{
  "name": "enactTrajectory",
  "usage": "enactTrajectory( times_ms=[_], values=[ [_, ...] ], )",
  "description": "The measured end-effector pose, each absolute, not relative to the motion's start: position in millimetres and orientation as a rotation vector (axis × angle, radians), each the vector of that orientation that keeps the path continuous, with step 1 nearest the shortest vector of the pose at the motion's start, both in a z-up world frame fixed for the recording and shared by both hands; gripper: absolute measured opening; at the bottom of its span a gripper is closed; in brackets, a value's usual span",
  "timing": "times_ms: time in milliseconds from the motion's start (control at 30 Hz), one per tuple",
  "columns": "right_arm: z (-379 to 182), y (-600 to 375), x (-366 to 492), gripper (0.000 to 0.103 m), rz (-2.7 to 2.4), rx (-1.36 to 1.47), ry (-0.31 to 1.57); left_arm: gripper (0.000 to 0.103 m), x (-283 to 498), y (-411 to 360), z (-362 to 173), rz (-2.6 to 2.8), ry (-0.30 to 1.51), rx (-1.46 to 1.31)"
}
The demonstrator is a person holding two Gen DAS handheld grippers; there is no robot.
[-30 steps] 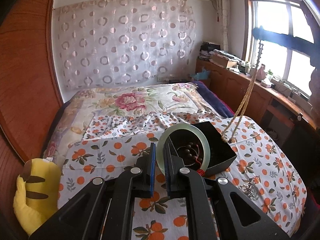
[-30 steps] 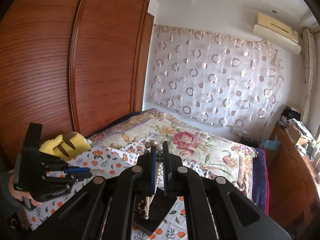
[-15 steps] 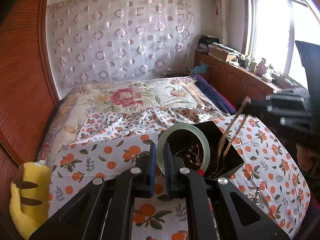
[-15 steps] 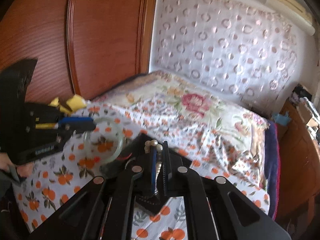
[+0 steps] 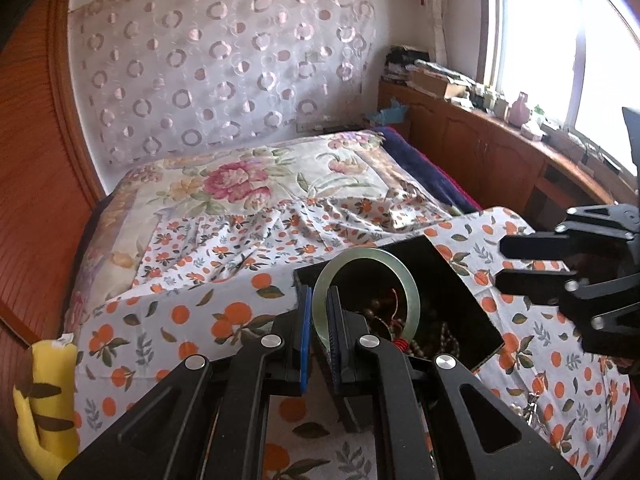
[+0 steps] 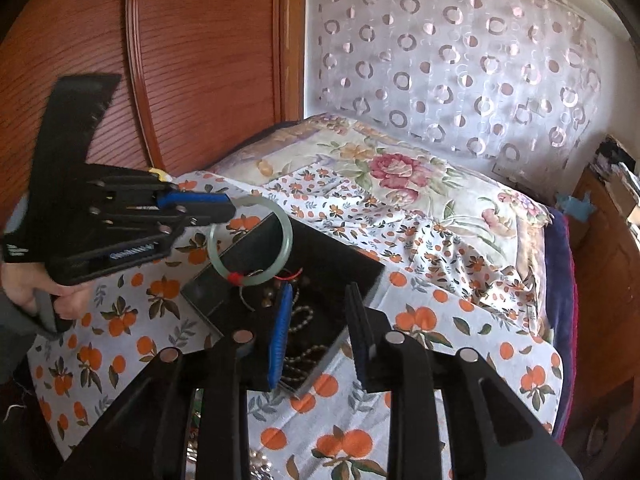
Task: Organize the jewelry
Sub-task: 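Lower the pearls into the box with the right tool while the left tool releases the jade bangle, then move both tools back to the remaining jewelry pile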
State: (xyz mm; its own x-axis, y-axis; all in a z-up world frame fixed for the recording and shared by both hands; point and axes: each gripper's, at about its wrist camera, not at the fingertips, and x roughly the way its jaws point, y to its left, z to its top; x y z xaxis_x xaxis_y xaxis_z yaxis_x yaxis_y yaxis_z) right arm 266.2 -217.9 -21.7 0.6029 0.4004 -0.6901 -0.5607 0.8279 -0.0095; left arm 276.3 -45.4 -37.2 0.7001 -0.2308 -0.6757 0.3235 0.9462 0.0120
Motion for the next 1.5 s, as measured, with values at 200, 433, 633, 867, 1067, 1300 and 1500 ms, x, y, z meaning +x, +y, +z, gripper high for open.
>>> enactTrajectory(
  times_ms=[200, 433, 633, 867, 1067, 1300, 1500],
  values=[
    [-24.4, -244.1, 263.1, 0.030, 0.526, -0.208, 0.728, 0.007, 296.4, -66.9, -53.5, -0.315, 0.783, 0.193],
    [-30.4, -265.2, 260.9, 0.030, 0.507, -0.179, 0.731, 0.008, 311.2, -81.5, -64.3, -0.314, 0.826, 0.239],
    [-29.7, -270.7, 250.0, 0.030, 0.504, -0.157, 0.717, 0.021, 304.7, -78.3, -57.5, -0.302, 0.809, 0.220],
    [-21.7, -272.6, 215.4, 0.030, 0.515, -0.137, 0.682, 0.046, 259.7, -67.6, -38.4, -0.308, 0.736, 0.185],
    [-22.9, -269.6, 184.0, 0.033, 0.519, -0.132, 0.669, 0.057, 216.8, -53.5, -31.0, -0.321, 0.709, 0.139],
    [-34.6, -271.4, 162.1, 0.034, 0.491, -0.121, 0.686, 0.064, 175.9, -41.8, -27.1, -0.334, 0.687, 0.117],
    [-54.7, -277.5, 144.4, 0.044, 0.449, -0.092, 0.721, 0.066, 146.8, -46.5, -30.9, -0.368, 0.683, 0.099]
  ],
)
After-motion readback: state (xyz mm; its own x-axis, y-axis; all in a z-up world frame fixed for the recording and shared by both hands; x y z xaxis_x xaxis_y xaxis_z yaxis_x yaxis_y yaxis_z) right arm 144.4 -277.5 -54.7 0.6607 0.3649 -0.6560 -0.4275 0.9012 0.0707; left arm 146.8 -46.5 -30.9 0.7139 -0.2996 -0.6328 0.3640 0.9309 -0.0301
